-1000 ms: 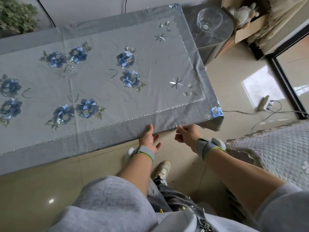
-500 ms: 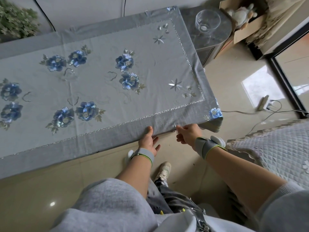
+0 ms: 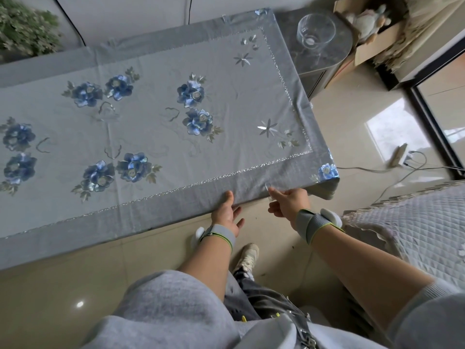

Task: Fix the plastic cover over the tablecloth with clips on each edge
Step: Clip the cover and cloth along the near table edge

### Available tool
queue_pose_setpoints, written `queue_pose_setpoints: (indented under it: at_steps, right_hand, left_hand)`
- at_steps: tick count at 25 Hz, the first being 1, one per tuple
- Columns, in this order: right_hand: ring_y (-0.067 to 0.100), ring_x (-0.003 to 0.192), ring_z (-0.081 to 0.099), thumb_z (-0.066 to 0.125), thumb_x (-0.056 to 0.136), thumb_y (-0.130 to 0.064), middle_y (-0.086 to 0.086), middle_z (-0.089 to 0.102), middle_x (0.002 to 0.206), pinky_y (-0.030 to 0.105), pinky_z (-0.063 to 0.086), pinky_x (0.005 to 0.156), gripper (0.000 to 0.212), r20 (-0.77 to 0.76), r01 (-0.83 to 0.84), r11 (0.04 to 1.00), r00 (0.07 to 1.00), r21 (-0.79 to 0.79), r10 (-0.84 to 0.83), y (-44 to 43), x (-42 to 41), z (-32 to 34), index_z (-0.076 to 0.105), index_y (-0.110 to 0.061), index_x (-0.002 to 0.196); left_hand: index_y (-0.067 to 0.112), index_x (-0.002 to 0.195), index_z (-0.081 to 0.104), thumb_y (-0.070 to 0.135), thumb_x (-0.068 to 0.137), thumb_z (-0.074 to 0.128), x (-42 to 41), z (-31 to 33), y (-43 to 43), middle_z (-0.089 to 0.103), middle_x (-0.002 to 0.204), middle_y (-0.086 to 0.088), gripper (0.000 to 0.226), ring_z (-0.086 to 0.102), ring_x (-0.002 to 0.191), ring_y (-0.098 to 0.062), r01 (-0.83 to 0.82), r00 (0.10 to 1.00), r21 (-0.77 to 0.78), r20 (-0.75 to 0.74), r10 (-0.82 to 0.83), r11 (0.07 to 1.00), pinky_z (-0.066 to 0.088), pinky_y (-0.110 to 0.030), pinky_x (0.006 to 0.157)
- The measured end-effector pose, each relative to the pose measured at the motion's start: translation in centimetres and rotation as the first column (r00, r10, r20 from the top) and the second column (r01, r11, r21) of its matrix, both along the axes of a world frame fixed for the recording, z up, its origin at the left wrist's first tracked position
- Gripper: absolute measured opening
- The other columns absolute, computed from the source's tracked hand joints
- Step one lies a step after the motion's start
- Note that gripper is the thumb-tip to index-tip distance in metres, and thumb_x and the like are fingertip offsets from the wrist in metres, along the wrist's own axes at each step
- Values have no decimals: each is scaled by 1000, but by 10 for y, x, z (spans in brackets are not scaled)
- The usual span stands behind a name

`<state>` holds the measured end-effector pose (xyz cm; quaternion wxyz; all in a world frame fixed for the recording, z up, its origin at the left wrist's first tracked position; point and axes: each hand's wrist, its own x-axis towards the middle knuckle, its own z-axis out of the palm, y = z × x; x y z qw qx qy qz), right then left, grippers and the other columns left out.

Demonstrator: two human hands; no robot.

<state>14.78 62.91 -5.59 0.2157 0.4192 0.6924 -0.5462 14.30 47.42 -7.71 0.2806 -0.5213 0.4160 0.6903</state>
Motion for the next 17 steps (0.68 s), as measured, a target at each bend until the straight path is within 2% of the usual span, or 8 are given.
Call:
queue_pose_setpoints:
  at_steps: [3,7,12,17]
  right_hand:
    - [20,53,62,56,93,-43,12,65,68,25,53,47,43,101,-55,996,993,-67,62,-3,-2,3,60,-3,78]
    - [20,55,59,51,98,-33,13,59,68,23,52,46,39,52,62,984,997,-164,-55,-9,-1,1,55,-3,72]
    - [16,50,58,53,97,-34,10,59,64,19,50,41,39,102,99,988,991,-122,-87,-14,-11,5,57,-2,75]
    - [17,50,61,52,97,-34,12,60,64,20,50,41,40,71,114,982,992,-150,-104,-15,-9,-1,54,-3,72]
  left_hand:
    - [22,96,59,44,87,65,0,0,0,62,111,-3,25,59,103,-17,6,1000,-1,7,-6,1000,41,-42,88]
    - [21,94,58,45,86,66,0,-2,0,61,107,-2,25,60,102,-17,1,1000,-3,11,-1,1000,42,-42,88]
    - [20,115,58,45,87,65,0,-4,1,62,109,-2,38,60,102,-16,5,1000,-15,6,-5,1000,42,-41,88]
    - [20,119,58,45,86,66,1,-6,0,62,111,-2,42,60,102,-17,7,1000,-18,7,-7,1000,42,-41,88]
